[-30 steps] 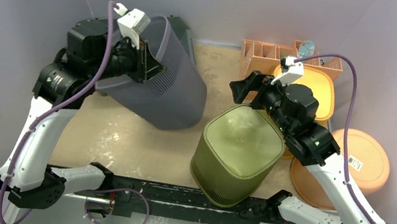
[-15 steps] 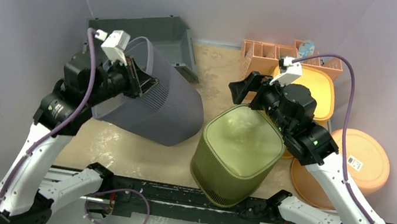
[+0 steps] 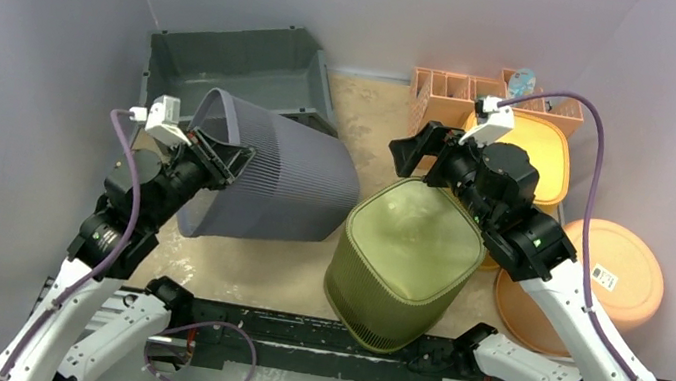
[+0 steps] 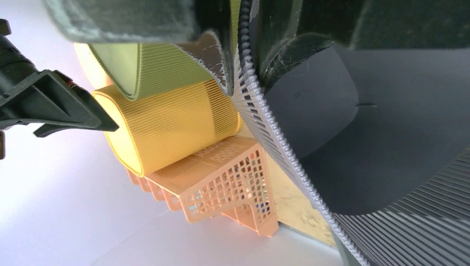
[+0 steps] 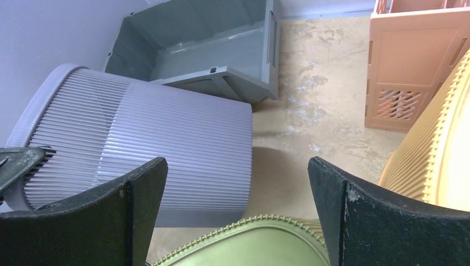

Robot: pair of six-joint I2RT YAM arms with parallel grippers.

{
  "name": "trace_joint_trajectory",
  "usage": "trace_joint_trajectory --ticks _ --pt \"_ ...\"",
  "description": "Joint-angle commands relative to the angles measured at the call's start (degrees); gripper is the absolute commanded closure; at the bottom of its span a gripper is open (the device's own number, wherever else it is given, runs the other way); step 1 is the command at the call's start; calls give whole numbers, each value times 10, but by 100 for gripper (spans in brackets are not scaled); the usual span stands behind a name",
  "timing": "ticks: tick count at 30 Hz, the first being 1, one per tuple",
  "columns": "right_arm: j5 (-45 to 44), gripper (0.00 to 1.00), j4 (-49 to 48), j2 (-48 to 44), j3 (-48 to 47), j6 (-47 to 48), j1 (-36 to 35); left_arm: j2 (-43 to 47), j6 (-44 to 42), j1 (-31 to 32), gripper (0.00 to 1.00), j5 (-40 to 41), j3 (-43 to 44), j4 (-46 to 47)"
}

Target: Turn the large container upside down

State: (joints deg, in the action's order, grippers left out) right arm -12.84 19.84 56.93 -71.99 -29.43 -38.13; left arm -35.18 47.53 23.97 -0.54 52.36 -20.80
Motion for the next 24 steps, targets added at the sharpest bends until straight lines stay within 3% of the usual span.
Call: trace_joint_trajectory --ticks 1,4,14,18,24 --pt "9 0 -27 1 -29 2 1 27 -6 -2 73 53 20 -22" --pt "14 0 -32 26 -67 42 1 35 -38 -2 60 85 47 -116" --pt "71 0 73 244 -255 93 1 11 -86 -2 40 134 115 -302" --pt "58 0 121 307 -298 94 1 -3 -80 -2 39 154 140 -355" --pt "116 0 178 387 -369 103 1 -26 -64 -2 38 210 159 -420"
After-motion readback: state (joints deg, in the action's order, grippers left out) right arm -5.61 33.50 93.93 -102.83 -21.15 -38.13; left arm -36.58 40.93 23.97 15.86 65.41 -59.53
